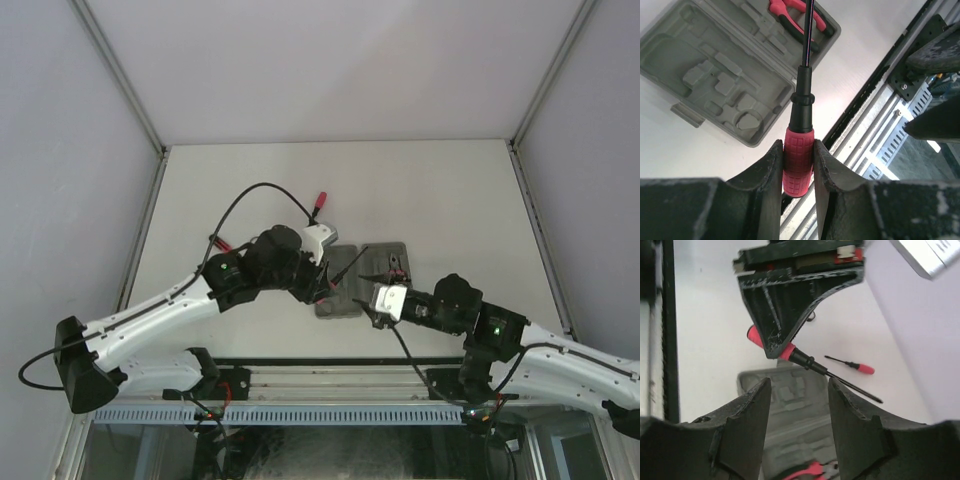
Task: Sort the tools into containers
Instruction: Pick up the screwdriver from the center of the board.
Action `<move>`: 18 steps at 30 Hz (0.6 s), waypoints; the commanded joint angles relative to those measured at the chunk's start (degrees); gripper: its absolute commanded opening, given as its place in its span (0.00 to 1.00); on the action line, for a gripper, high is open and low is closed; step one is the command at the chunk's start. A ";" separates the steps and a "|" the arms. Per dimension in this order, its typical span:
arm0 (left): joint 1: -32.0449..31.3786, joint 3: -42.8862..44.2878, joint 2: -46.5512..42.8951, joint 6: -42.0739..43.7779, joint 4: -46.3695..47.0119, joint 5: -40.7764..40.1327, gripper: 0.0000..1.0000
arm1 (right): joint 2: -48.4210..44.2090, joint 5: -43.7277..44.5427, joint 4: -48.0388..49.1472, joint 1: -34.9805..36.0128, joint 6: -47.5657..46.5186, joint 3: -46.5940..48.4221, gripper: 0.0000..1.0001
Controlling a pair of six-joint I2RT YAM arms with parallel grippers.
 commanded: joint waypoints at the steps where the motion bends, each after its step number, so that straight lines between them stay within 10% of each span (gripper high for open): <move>1: -0.81 -0.74 -1.91 2.57 -1.03 2.98 0.00 | 2.05 -3.57 -3.77 2.31 -25.78 1.44 0.49; 18: -3.23 -0.22 0.11 3.86 -3.92 3.78 0.00 | 16.31 6.30 -5.52 5.51 -50.33 6.37 0.43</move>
